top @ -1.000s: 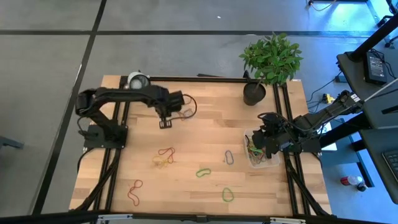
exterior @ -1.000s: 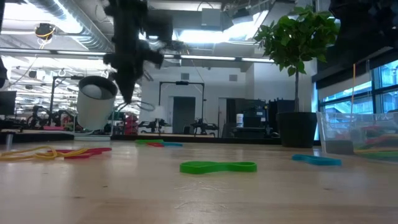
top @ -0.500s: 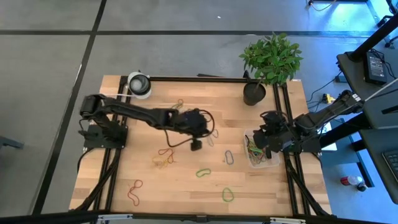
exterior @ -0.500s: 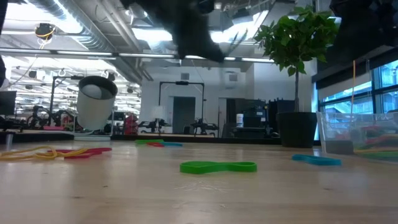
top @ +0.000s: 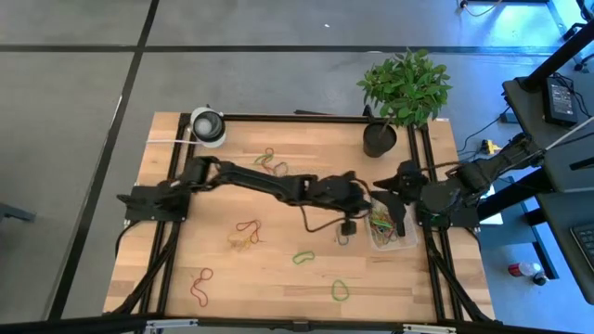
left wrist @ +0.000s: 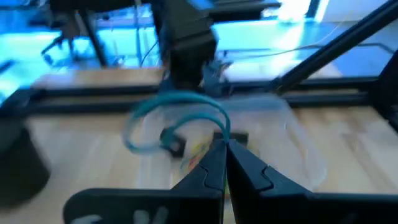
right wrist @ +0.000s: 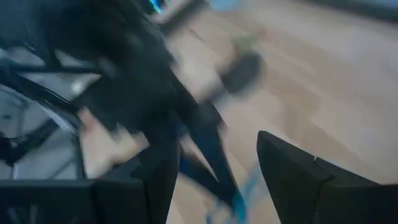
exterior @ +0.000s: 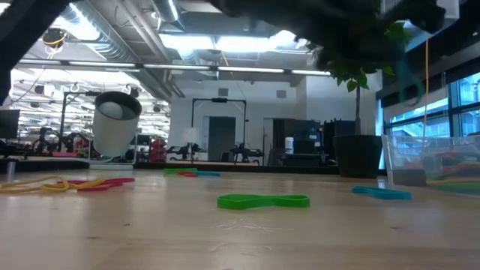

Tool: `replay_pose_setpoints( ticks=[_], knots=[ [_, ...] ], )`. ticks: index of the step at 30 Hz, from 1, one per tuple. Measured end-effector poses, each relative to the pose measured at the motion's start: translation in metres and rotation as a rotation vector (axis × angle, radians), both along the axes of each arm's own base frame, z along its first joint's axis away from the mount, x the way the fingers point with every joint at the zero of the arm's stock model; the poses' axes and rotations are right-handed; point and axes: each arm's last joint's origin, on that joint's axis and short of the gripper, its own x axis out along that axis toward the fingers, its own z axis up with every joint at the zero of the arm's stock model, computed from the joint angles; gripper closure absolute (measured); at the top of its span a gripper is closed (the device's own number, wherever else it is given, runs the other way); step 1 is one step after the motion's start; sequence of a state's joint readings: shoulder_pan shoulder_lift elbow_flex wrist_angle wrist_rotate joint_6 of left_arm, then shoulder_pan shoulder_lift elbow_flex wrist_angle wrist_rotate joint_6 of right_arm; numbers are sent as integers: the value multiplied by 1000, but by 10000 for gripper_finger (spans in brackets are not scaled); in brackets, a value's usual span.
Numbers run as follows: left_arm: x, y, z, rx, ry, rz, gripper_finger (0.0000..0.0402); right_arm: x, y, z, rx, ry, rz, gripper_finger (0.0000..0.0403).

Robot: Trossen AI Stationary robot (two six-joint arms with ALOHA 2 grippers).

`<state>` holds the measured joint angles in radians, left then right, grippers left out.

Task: Pick and place rubber bands into bin
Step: Put the blue rubber band into the transparent bin, then put the red rubber band into the transparent bin

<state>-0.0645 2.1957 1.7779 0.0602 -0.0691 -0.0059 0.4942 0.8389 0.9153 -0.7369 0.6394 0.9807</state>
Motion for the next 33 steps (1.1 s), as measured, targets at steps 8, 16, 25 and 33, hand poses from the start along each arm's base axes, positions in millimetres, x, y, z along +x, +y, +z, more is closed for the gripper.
replay_pose_setpoints(
  ticks=[8, 16, 25, 33],
  knots=[
    [52, -7, -18, -78, -78, -80, 400, -1, -2, 30, -104, -243, 54, 186],
    [72, -8, -47, -92, -127, -74, 399, 0, -1, 32, -127, -267, 66, 186],
    [73, -8, -66, -109, -46, -68, 309, 0, -1, 33, -121, -270, 67, 186],
    [57, -9, -50, -211, 167, -81, 221, 0, -1, 33, -116, -276, 65, 186]
  ],
)
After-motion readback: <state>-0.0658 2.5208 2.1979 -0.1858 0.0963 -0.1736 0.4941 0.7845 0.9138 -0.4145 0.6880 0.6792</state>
